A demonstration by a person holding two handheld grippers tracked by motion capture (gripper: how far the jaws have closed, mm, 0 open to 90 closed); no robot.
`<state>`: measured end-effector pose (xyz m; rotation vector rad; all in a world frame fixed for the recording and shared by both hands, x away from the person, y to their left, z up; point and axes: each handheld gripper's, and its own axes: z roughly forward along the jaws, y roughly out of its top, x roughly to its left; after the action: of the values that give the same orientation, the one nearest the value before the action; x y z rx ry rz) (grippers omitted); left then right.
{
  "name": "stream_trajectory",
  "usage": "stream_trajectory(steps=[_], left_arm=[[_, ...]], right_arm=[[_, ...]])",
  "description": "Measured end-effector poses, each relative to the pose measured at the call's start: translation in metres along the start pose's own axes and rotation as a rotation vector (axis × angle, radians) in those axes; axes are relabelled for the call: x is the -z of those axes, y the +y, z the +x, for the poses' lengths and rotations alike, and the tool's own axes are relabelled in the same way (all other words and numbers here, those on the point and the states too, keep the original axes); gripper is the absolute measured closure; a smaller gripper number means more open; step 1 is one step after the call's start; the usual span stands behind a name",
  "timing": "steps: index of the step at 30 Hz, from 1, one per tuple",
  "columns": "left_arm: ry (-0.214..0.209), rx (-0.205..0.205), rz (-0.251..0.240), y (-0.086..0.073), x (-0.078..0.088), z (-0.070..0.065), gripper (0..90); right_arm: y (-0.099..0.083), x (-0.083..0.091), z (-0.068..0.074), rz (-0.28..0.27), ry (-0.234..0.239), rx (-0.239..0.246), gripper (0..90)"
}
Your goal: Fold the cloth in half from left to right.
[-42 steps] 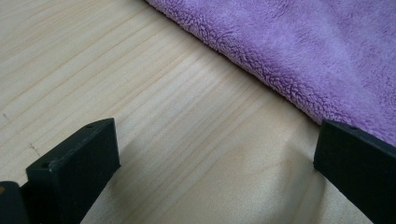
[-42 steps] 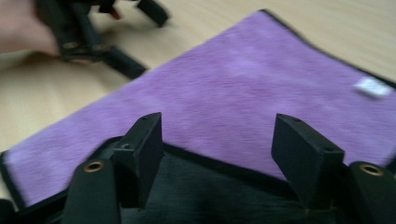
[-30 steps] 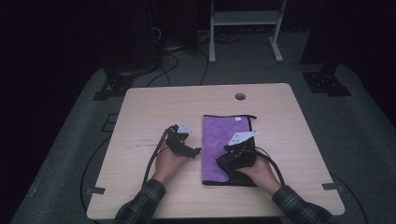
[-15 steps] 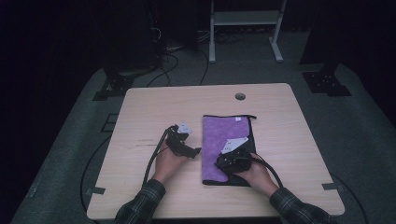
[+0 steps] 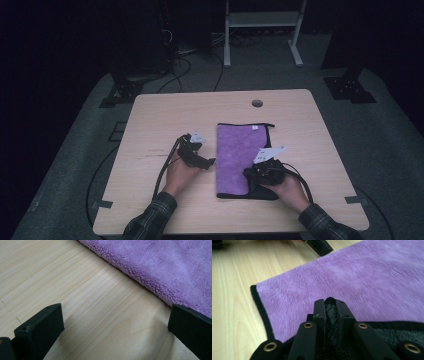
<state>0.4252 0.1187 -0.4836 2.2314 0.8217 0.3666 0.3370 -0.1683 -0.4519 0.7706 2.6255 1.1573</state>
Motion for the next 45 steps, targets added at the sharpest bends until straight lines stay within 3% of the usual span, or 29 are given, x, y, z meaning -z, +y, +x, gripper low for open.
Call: stream_trajectory(steps=[13, 23, 28, 33, 45], left_arm=[[0.001, 0.0, 0.003, 0.0, 0.0, 0.0, 0.0], [0.002, 0.002, 0.002, 0.0, 0.001, -0.001, 0.0], [0.002, 0.006, 0.001, -0.001, 0.001, -0.001, 0.0], [-0.029, 0.046, -0.043, 0.0, 0.004, 0.002, 0.0], [-0.043, 0.045, -0.134, 0.023, 0.019, 0.005, 3.8]], right_arm=[[-0.037, 0.043, 0.002, 0.007, -0.067, -0.04, 75.8], [-0.064, 0.062, 0.002, 0.065, -0.109, -0.083, 71.2], [-0.073, 0.076, 0.0, 0.028, -0.105, -0.13, 57.1], [-0.069, 0.087, -0.011, -0.055, -0.122, -0.158, 46.9], [-0.038, 0.067, -0.052, -0.104, -0.201, -0.147, 42.6]])
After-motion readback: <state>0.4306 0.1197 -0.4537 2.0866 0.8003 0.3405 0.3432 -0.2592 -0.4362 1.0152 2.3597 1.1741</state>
